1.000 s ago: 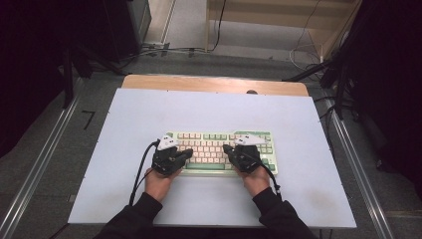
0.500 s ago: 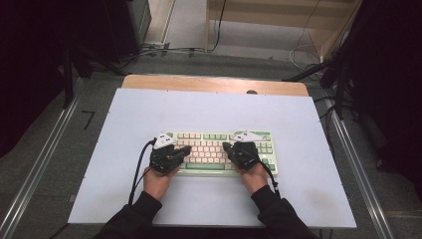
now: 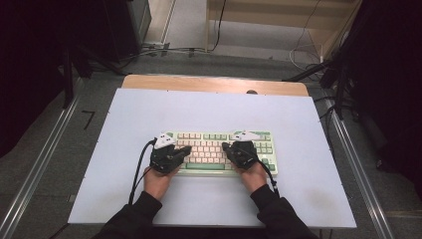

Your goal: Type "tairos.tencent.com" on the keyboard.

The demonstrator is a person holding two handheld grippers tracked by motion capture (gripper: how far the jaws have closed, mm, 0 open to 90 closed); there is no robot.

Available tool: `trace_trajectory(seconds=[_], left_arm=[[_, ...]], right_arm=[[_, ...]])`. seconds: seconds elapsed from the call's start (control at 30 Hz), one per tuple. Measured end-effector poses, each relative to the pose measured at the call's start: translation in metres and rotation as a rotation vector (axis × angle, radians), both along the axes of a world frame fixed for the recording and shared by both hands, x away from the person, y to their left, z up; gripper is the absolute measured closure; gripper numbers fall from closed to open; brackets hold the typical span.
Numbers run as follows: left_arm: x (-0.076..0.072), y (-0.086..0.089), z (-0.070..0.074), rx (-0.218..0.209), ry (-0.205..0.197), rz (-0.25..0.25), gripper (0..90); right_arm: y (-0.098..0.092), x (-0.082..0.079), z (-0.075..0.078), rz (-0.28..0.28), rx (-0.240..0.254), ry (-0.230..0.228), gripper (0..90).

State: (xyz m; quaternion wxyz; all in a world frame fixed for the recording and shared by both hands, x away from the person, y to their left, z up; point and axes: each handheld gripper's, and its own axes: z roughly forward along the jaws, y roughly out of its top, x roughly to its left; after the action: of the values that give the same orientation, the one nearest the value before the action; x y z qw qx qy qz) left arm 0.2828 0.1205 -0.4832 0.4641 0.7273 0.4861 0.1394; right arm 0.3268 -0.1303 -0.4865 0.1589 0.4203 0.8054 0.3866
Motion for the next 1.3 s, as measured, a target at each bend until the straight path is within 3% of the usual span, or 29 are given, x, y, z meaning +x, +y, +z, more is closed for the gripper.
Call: trace_trajectory(seconds=[0.77, 1.1, 1.3], left_arm=[[0.001, 0.000, -0.002, 0.008, 0.011, -0.004, 90.0], [0.002, 0.002, -0.001, 0.006, 0.008, 0.002, 90.0], [0.001, 0.002, -0.001, 0.005, 0.006, 0.003, 90.0]], right_arm=[[0.001, 0.001, -0.003, -0.003, -0.011, 0.012, 87.4], [-0.002, -0.003, 0.009, -0.004, 0.034, -0.015, 87.4], [-0.003, -0.006, 0.012, 0.007, 0.037, -0.021, 87.4]])
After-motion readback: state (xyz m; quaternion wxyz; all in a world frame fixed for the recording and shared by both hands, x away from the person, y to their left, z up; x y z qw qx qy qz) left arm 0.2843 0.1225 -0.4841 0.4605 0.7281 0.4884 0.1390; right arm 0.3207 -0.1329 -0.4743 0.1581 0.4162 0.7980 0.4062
